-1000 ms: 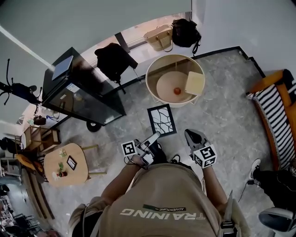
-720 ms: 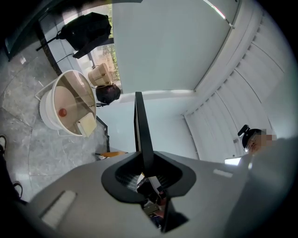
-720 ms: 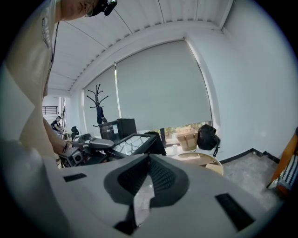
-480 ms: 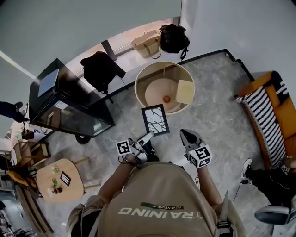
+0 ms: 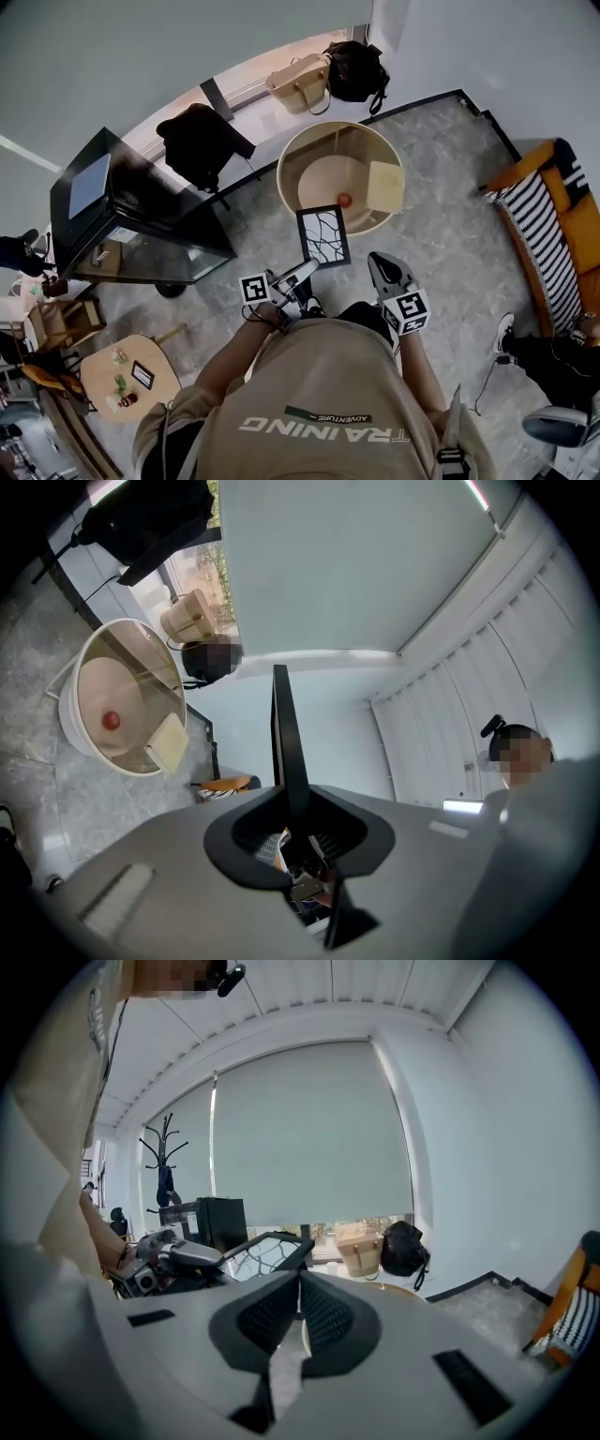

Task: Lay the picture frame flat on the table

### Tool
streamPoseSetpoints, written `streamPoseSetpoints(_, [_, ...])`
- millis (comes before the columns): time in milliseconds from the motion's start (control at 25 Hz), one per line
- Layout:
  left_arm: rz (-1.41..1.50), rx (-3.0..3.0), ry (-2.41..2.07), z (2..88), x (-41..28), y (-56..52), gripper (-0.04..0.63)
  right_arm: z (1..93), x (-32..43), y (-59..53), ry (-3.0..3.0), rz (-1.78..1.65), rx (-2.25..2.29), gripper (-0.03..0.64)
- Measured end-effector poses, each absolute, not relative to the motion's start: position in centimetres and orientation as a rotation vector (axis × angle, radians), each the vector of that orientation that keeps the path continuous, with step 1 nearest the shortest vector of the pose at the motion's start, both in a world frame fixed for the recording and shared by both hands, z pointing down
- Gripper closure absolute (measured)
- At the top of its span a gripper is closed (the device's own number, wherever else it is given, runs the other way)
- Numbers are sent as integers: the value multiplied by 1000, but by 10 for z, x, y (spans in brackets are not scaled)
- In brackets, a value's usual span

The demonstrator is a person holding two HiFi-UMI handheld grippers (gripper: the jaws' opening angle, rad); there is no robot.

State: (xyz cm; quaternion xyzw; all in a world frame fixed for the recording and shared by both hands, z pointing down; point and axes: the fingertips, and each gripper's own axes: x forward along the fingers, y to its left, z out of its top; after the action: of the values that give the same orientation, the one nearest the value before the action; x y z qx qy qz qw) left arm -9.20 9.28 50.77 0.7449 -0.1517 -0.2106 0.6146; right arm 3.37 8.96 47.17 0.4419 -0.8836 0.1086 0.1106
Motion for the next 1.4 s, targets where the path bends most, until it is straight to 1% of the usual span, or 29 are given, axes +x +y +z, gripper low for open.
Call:
streamPoseSetpoints(240, [-464, 1689, -360, 517, -93, 58, 518, 484, 35, 56, -2579, 379, 1280, 609])
streamPoseSetpoints(440, [-447, 1700, -369, 522, -76, 13, 518, 496, 55, 7, -2605, 398, 1266, 609])
streamPoseSetpoints(760, [-441, 1726, -365, 520, -45, -56, 519, 489, 75, -91, -2707, 317, 1218, 609])
streamPoseSetpoints(960, [-449, 1705, -392, 525, -33, -91, 518, 491, 85, -132, -2707, 334, 1218, 609])
streamPoseSetpoints(1400, [-395, 1610, -439, 576, -47, -134, 518, 540, 92, -147, -2571, 452, 1205, 609])
